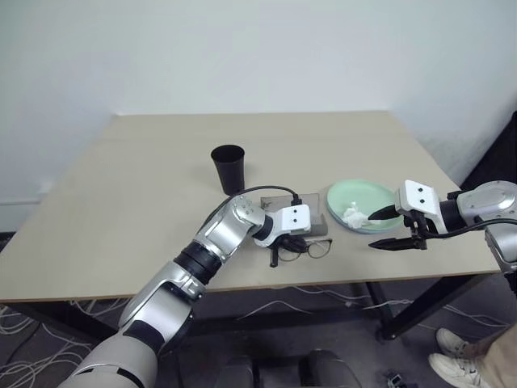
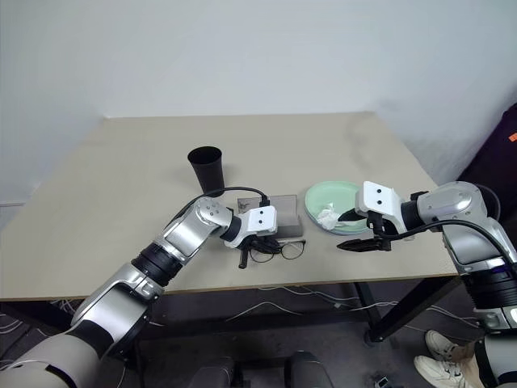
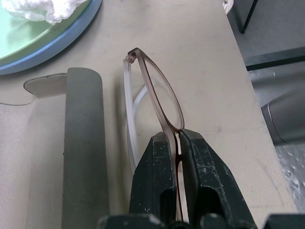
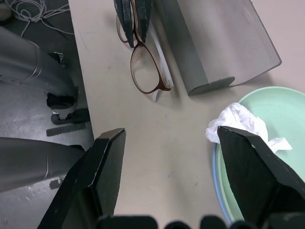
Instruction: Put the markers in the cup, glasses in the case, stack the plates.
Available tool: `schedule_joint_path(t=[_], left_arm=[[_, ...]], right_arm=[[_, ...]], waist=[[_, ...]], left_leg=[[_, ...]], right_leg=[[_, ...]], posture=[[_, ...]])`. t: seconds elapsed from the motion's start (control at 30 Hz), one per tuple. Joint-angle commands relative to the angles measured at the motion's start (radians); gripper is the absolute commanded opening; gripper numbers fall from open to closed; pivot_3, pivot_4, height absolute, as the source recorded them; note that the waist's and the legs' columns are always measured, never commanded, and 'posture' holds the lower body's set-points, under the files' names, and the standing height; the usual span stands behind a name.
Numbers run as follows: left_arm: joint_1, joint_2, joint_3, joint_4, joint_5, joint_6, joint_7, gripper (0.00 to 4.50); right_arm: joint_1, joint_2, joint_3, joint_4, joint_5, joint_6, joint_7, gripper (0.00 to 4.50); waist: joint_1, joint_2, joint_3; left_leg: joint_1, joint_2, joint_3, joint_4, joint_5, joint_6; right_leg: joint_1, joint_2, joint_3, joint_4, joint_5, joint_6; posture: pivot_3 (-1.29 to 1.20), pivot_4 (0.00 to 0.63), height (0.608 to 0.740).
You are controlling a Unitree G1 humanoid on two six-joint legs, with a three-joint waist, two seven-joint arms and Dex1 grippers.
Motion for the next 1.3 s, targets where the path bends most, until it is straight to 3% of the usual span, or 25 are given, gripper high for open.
schedule_joint_path(t=[0.03, 0.2, 0.53, 0.73, 1.03, 1.3], left_arm=[[-0.019, 0.002, 0.017, -0.01, -0.003, 0.012, -0.03, 0.02], [-0.036, 0.005, 0.072, -0.05, -0.066, 0.049, -0.086, 0.02], [-0.137, 0.018, 0.177, 0.039, -0.123, 0.064, -0.124, 0.02], [-0.205, 0.043, 0.174, 0.246, -0.056, -0.127, -0.103, 0.02], [-0.243, -0.006, 0.196, 0.454, -0.006, -0.328, -0.027, 0.02], [-0.29, -0.038, 0.245, 0.55, -0.008, -0.392, -0.002, 0.02]], right_arm=[[-0.014, -0.008, -0.026, -0.021, 0.013, -0.004, -0.006, 3.34], [-0.025, -0.003, -0.018, -0.009, 0.009, -0.012, -0.001, 3.34], [-0.062, 0.011, 0.004, 0.024, -0.002, -0.034, 0.002, 3.34], [-0.074, 0.017, 0.015, 0.036, -0.004, -0.041, 0.005, 3.34], [-0.07, 0.023, 0.014, 0.023, -0.002, -0.035, 0.002, 3.34], [-0.048, 0.016, 0.006, -0.005, 0.004, -0.022, -0.004, 3.34]], waist=[[0.0, 0.0, 0.0], [-0.001, 0.0, 0.0], [-0.001, 0.0, 0.0], [-0.001, 0.0, 0.0], [0.009, 0.0, 0.0], [0.02, 0.0, 0.0]], left_leg=[[0.0, 0.0, 0.0, 0.0, 0.0, 0.0], [-0.001, 0.0, 0.0, -0.001, 0.0, 0.0], [-0.006, 0.0, 0.0, 0.0, -0.001, 0.002], [-0.005, 0.0, 0.0, 0.0, -0.001, 0.002], [-0.007, -0.001, 0.0, 0.0, -0.001, 0.003], [-0.008, -0.001, 0.0, 0.0, -0.001, 0.003]], right_leg=[[0.0, 0.0, 0.0, 0.0, 0.0, 0.0], [-0.002, 0.0, 0.0, 0.0, 0.0, 0.0], [-0.005, 0.0, 0.0, -0.001, 0.001, 0.002], [-0.005, 0.0, 0.0, -0.001, 0.001, 0.001], [-0.006, 0.0, 0.0, -0.001, 0.002, 0.003], [-0.007, 0.0, 0.0, -0.001, 0.002, 0.003]], posture=[[0.0, 0.0, 0.74], [0.0, 0.0, 0.74], [0.0, 0.0, 0.74], [0.0, 0.0, 0.74], [0.0, 0.0, 0.74], [0.0, 0.0, 0.74]])
